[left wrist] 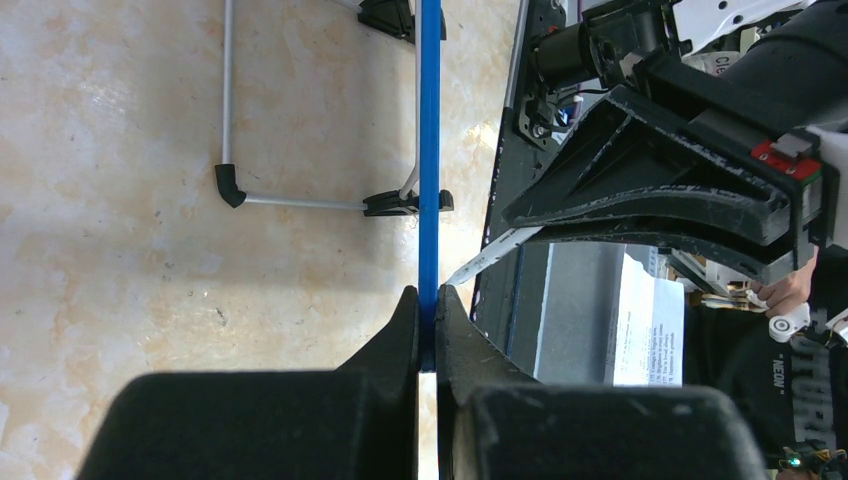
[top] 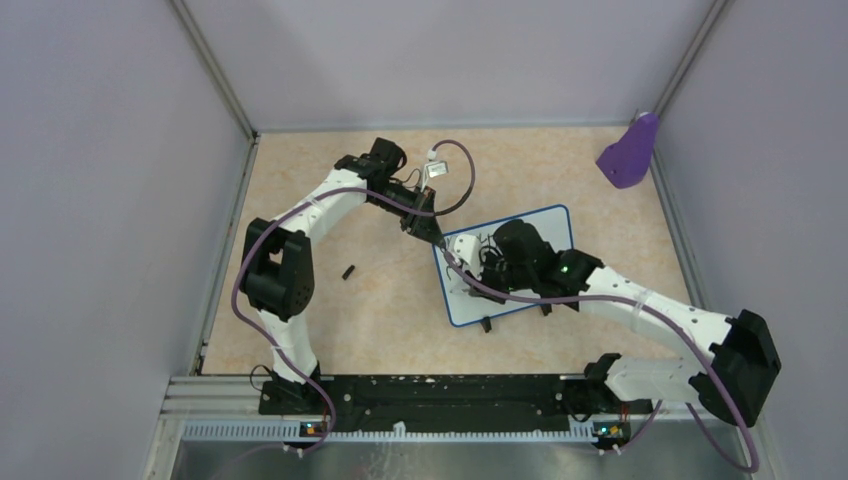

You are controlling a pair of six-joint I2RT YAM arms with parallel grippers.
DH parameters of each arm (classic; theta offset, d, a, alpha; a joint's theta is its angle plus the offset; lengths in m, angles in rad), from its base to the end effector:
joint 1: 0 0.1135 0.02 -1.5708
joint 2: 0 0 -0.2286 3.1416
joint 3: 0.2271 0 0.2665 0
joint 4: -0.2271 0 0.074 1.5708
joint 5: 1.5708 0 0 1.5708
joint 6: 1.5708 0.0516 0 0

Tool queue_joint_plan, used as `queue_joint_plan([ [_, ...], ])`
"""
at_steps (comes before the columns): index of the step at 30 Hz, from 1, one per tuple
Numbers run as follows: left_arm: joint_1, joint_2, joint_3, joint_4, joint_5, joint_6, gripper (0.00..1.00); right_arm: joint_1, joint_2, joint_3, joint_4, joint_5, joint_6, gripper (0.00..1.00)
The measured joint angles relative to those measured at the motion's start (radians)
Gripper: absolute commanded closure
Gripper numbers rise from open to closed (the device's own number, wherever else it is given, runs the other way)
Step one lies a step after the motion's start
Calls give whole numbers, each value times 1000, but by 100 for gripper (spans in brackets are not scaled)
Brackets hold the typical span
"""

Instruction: Write a sentence on the whiteboard

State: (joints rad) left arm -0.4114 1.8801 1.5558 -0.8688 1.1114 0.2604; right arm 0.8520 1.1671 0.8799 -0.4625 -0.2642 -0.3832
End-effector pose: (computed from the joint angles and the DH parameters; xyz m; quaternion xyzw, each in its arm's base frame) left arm 0.3395 -0.1986 0.2153 0.3685 0.7551 -0.5287 0.1199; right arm 0.1787 0.2247 0.2234 -0.5692 0.7106 0.2094 0.3568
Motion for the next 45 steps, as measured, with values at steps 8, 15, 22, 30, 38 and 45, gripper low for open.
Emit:
queue_joint_plan([
  [8,0,0,0,0,0,0,100,22,19,-3,-13,-13,-8,100],
  [15,0,0,0,-1,0,0,100,23,-3,7,6,5,9,100],
  [22,0,0,0,-1,0,0,100,23,-12,21,54,74,36,100],
  [30,0,0,0,-2,-1,0,100,23,1,26,80,103,39,100],
  [38,0,0,5,-5,-5,5,100,23,5,26,80,103,37,100],
  [45,0,0,6,-6,-8,4,100,4,-7,26,65,103,36,100],
])
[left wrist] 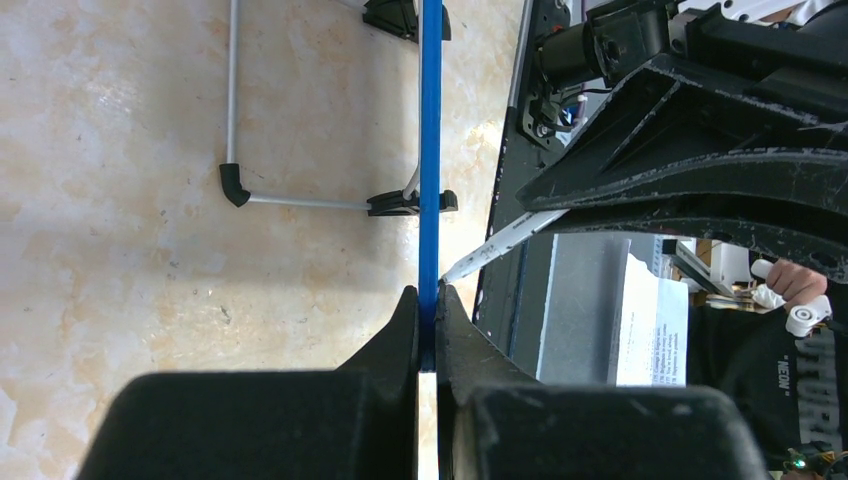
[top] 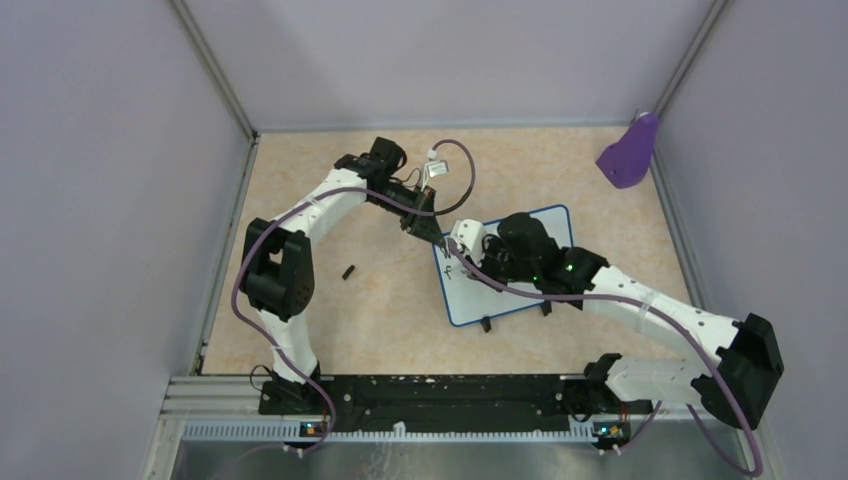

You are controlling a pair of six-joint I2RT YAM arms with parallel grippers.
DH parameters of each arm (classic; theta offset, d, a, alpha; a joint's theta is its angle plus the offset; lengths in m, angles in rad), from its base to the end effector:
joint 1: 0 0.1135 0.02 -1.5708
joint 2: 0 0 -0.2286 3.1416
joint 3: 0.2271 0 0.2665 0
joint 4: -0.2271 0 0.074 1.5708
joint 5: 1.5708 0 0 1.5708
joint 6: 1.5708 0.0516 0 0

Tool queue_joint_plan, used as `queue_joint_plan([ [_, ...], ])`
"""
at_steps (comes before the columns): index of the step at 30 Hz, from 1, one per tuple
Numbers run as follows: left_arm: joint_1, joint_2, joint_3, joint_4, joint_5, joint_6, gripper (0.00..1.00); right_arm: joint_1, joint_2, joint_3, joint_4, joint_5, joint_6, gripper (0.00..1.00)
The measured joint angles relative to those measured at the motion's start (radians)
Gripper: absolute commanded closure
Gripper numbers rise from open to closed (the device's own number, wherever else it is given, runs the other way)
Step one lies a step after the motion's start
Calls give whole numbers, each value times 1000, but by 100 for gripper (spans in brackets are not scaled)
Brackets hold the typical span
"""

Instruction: Write a sentence on the whiteboard

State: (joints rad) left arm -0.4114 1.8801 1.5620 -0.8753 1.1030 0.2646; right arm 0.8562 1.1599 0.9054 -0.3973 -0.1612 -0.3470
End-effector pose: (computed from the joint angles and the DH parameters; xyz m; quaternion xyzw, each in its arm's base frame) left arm 0.3398 -0.1985 0.2166 0.3702 0.7567 -0.5250 0.1216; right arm 0.1867 0.2278 0.2400 -0.5350 0.7163 0.1812 0.4096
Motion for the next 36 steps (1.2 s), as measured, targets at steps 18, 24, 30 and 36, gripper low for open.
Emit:
queue_joint_plan([
  [18,-2,0,5,-8,-1,0,100,-24,-64,-2,-64,-38,0,100],
  [24,-2,0,5,-8,-1,0,100,-32,-69,-2,-60,-18,5,100],
  [30,-2,0,5,-8,0,0,100,-35,-52,-2,-59,5,8,100],
  [36,-2,0,5,-8,-1,0,100,-35,-36,-2,-52,18,10,100],
])
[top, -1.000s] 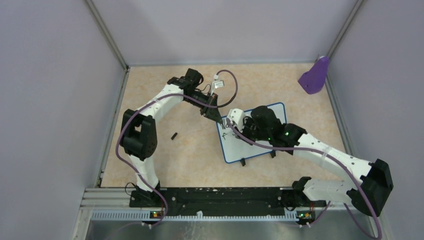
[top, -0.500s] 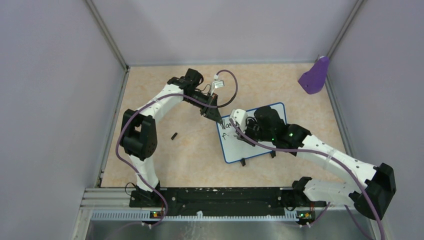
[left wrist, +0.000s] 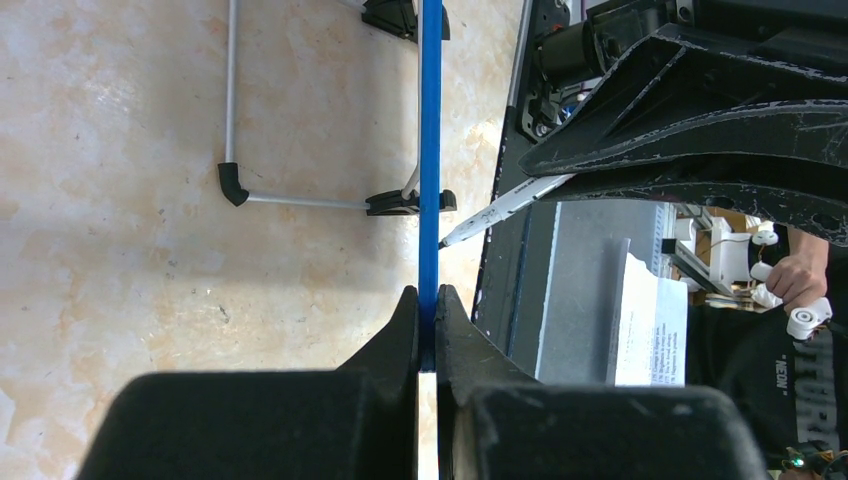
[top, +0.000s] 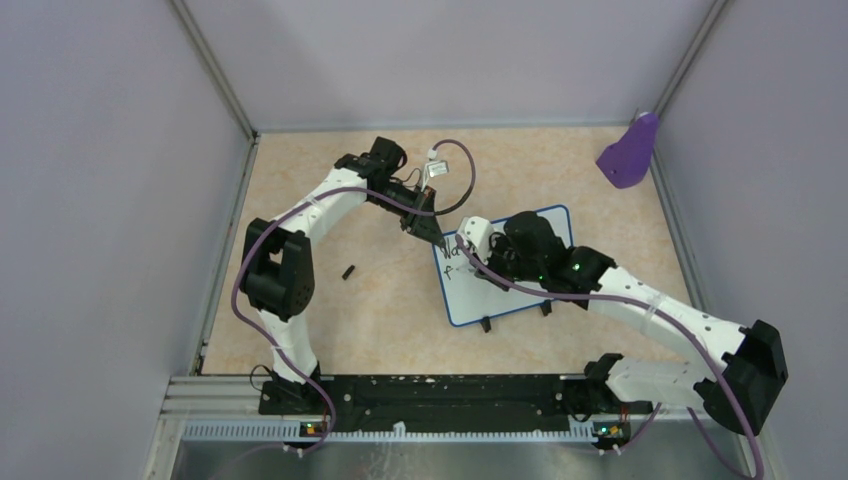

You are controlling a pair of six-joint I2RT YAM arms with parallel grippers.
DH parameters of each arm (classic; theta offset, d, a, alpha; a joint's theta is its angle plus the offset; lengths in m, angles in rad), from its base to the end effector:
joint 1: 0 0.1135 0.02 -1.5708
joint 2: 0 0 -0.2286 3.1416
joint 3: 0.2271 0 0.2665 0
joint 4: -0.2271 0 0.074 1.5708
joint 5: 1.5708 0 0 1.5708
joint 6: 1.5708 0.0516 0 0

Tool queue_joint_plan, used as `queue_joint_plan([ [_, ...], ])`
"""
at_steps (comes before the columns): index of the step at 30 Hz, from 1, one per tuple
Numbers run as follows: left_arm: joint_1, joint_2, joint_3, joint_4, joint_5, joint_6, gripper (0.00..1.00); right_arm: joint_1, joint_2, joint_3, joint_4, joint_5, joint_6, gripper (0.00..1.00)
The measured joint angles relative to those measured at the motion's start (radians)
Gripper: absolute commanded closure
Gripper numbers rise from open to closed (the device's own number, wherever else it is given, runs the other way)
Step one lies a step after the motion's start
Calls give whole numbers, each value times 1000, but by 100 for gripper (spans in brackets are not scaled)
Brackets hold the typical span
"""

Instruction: Write a sentence on the whiteboard

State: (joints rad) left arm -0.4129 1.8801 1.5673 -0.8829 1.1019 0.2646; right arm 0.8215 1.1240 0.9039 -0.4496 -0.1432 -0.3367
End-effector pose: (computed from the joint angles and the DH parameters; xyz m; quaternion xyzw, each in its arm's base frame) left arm 0.3394 -0.1990 0.2179 0.3702 0.7571 -0.5247 0.1203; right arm 0.1893 0.2143 0.2439 -0.5175 0.7345 0.1668 0.4062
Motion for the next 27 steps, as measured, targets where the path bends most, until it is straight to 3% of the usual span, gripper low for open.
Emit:
queue_joint_plan([
  [27,0,0,0,0,-3,4,100,0,16,-8,-4,-41,-24,100],
])
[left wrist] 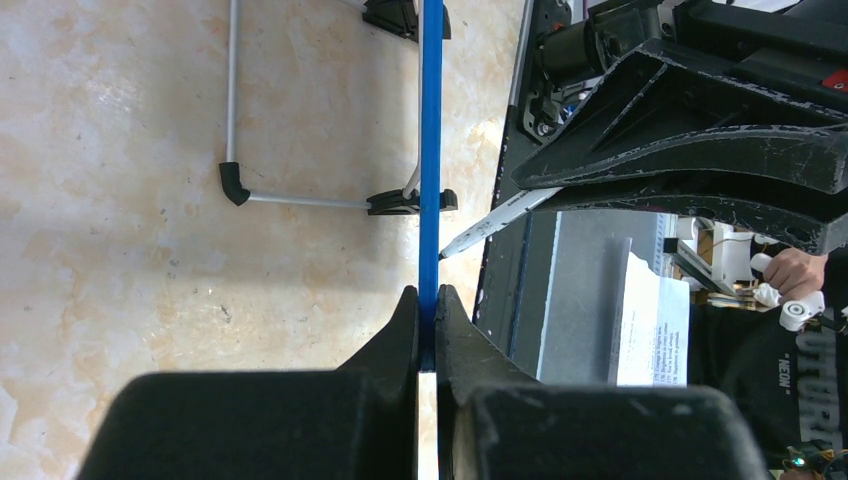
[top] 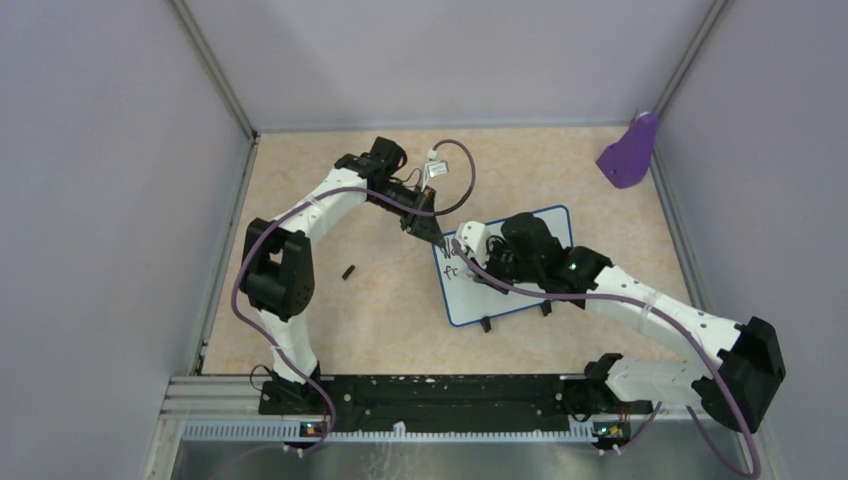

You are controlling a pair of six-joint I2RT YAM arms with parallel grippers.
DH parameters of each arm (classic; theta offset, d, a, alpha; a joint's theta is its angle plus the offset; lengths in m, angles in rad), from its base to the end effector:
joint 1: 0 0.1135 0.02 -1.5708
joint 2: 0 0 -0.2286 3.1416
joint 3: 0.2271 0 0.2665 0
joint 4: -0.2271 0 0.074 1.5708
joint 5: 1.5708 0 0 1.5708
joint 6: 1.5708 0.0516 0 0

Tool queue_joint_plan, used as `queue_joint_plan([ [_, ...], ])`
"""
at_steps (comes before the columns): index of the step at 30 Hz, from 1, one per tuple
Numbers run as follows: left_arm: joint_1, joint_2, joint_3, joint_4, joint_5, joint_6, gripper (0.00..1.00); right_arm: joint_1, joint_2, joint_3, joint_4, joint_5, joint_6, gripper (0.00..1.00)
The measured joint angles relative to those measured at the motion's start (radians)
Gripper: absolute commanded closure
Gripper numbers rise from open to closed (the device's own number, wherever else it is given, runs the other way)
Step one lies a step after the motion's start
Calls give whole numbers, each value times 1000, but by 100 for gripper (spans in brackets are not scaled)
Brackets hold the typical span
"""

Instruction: Write a sentence on the whiteboard

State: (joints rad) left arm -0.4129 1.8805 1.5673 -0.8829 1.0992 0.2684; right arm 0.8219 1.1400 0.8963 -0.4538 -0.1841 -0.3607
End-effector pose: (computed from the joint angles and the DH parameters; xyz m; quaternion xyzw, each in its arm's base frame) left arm 0.3396 -0.1989 0.2176 0.3716 0.7572 -0.5233 0.1214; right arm 0.1882 0.2163 0.2367 -0.5353 0.7275 0.1773 0.3909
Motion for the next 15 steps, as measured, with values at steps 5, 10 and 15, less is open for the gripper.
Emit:
queue_joint_plan([
  [5,0,0,1,0,0,0,100,0,-1,0,-5,2,-3,100],
  [10,0,0,2,0,0,0,100,0,-10,0,-5,24,5,100],
  [15,0,0,2,0,0,0,100,-2,-14,0,-3,42,23,100],
])
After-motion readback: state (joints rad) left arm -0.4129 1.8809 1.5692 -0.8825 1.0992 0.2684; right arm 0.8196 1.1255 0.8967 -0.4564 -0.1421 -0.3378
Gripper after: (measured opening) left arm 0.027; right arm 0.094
